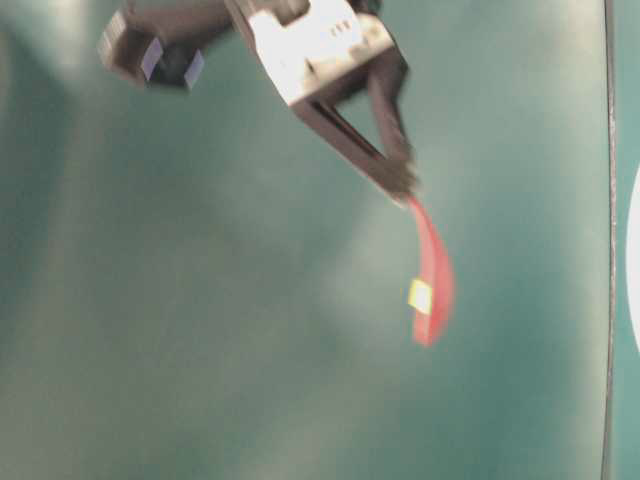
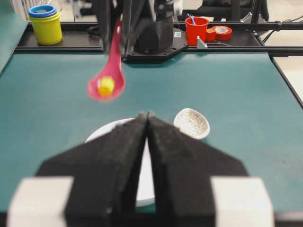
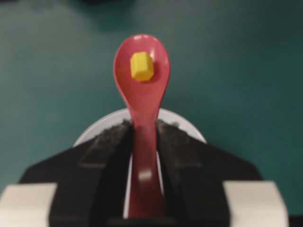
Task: Scoop the yellow hexagonal prism block from the bowl with a spoon using the right arm.
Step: 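Raise the spoon with the yellow block up out of the bowl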
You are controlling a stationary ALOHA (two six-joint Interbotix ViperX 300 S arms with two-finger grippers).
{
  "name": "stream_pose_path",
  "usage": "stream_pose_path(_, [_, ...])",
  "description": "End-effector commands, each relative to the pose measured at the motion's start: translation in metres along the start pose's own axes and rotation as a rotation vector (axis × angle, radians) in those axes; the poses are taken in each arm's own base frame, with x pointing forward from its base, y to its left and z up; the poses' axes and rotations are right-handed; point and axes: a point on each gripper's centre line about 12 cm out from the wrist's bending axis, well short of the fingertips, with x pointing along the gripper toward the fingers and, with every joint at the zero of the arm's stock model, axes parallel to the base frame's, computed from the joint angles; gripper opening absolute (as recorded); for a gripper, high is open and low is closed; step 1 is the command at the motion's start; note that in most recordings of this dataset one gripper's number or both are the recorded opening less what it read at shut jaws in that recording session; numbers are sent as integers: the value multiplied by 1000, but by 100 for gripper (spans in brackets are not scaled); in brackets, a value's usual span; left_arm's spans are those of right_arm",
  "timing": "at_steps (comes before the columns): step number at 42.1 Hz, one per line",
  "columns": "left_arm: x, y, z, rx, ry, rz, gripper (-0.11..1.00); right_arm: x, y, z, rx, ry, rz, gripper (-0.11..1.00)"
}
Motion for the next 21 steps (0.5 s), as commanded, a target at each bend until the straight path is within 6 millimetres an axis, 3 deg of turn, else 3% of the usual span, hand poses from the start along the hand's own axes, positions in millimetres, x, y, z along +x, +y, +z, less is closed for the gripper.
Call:
stream_pose_path(1, [1, 0, 9, -3, -23, 0, 7, -16, 4, 16, -1, -89, 12, 24])
stream_pose_path(21, [0, 0, 11, 3, -35, -1, 7, -23, 5, 19, 6, -108, 15, 24])
